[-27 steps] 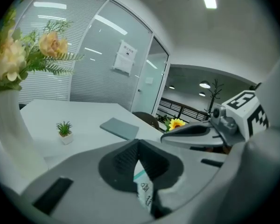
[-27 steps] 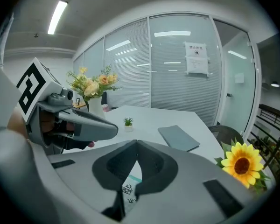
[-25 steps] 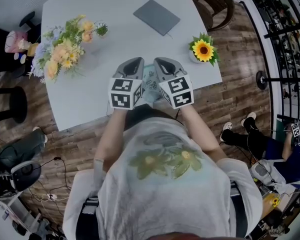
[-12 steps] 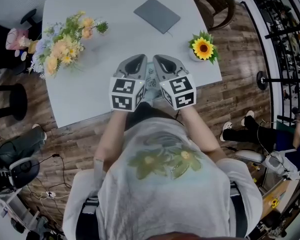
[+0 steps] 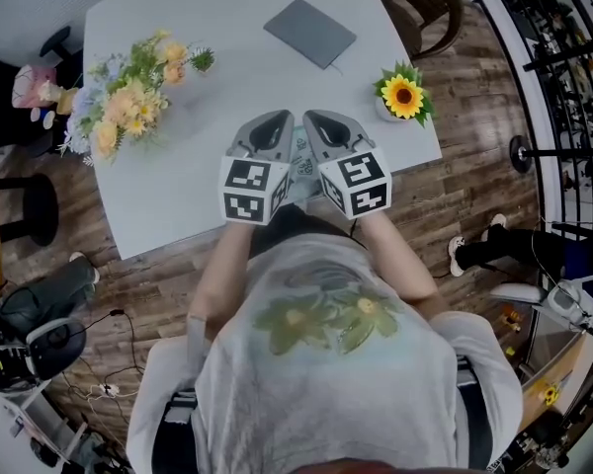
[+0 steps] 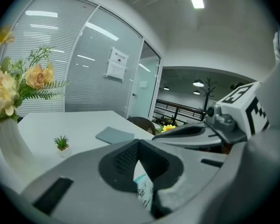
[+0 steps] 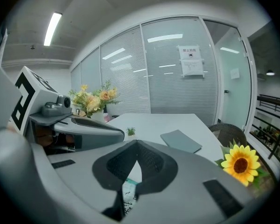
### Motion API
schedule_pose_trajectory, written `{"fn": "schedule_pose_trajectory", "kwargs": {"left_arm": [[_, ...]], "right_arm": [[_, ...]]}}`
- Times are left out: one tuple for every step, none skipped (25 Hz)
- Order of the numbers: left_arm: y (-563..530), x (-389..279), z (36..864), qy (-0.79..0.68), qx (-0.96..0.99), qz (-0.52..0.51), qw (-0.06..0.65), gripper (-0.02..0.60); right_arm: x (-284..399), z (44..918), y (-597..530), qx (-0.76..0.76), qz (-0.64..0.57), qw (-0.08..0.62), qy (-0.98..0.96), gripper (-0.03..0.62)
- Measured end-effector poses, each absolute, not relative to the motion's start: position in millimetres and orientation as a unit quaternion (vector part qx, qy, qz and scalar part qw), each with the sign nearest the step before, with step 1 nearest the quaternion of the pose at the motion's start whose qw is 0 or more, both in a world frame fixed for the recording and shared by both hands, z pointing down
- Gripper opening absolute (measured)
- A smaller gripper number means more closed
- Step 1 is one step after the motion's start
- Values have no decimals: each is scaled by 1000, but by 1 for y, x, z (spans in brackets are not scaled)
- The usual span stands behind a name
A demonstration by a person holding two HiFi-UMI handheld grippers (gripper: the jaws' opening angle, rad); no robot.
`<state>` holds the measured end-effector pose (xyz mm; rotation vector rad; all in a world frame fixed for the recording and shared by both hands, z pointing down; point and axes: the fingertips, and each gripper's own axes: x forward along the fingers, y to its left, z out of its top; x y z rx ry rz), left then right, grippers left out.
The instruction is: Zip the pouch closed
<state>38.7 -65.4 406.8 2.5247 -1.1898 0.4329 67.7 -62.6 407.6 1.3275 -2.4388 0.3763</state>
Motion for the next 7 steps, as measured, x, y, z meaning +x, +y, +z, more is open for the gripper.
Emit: {"fn": "schedule_pose_trajectory", "kwargs": {"left_arm": [[-66,38,408,-415,883,153,159,5],[-67,37,409,-414,883,154,160,5],[-67,36,410,-413,883,154,161,5],[-67,35,410,-412,883,155,163,5],[-67,33,411,-411,883,155,164,5],[-68,32,410,-410,884,155,165,5],[-68,31,410,-409,884,155,165,5]], "right_arm": [[67,408,-64,468,134,169,-857,17],[67,408,-65,468,135,169,-857,17],[66,409,-66,468,137,169,-856,17],[65,409,-67,469,138,170,-856,17],[64,409,-68,469,138,170,-856,17],[63,408,-68,469,139,170,-856,17],[61,408,-69,469,139,170,-856,17]]}}
